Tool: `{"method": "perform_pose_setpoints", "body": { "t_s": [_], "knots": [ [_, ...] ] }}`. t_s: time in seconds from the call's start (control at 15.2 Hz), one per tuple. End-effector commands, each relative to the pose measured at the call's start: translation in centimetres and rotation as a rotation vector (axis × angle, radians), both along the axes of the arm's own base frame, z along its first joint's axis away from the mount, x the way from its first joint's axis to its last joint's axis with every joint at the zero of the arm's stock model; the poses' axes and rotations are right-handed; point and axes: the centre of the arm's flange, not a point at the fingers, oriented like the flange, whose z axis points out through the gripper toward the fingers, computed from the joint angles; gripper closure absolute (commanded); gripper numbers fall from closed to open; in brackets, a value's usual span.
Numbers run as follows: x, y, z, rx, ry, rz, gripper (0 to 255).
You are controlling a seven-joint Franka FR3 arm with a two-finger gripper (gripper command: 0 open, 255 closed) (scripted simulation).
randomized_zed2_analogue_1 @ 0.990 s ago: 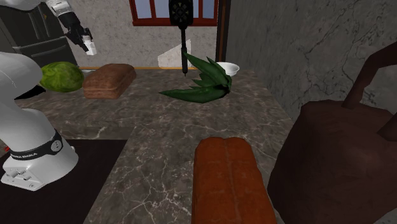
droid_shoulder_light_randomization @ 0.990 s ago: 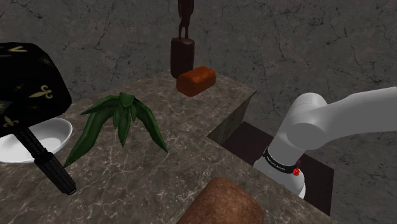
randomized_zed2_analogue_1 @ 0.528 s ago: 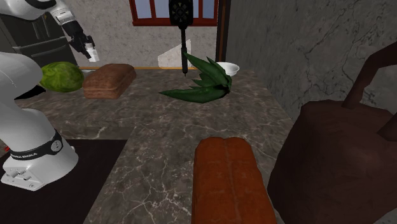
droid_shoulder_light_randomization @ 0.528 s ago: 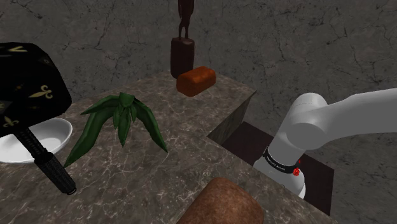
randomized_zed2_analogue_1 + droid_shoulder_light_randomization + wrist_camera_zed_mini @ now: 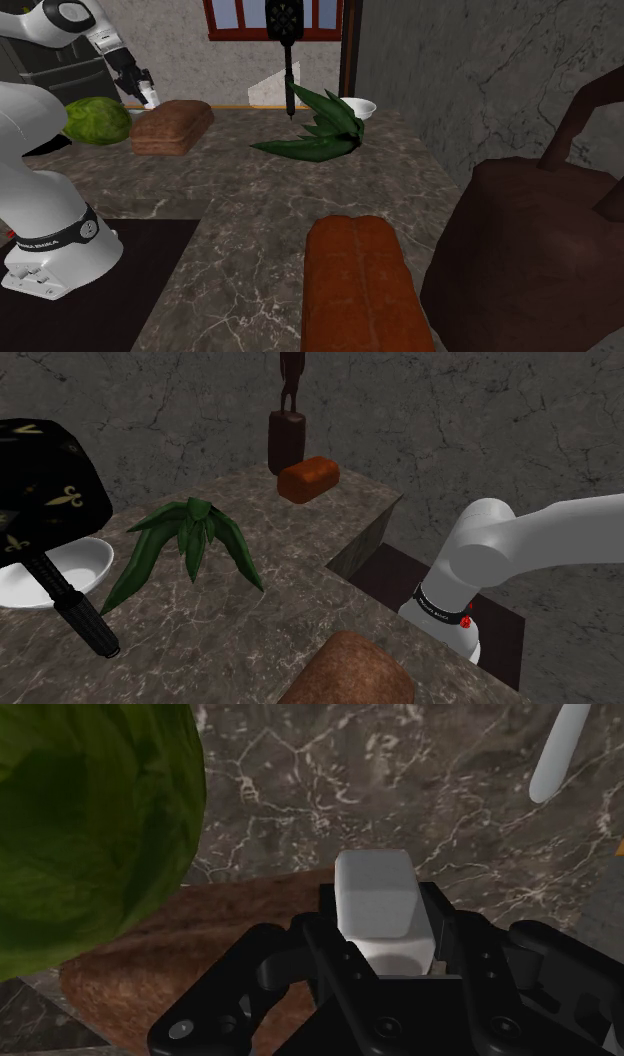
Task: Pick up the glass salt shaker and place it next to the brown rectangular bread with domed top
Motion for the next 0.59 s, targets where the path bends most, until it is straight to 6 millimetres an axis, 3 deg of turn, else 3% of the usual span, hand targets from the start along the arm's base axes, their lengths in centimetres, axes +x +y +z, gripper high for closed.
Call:
{"method": "perform_pose_setpoints", "body": {
  "t_s": [0.0, 0.53],
  "knots": [
    [0.0, -0.1, -1.0, 0.000, 0.000, 0.000, 255],
    [0.0, -0.1, -5.2, 0.000, 0.000, 0.000, 255]
  ]
}}
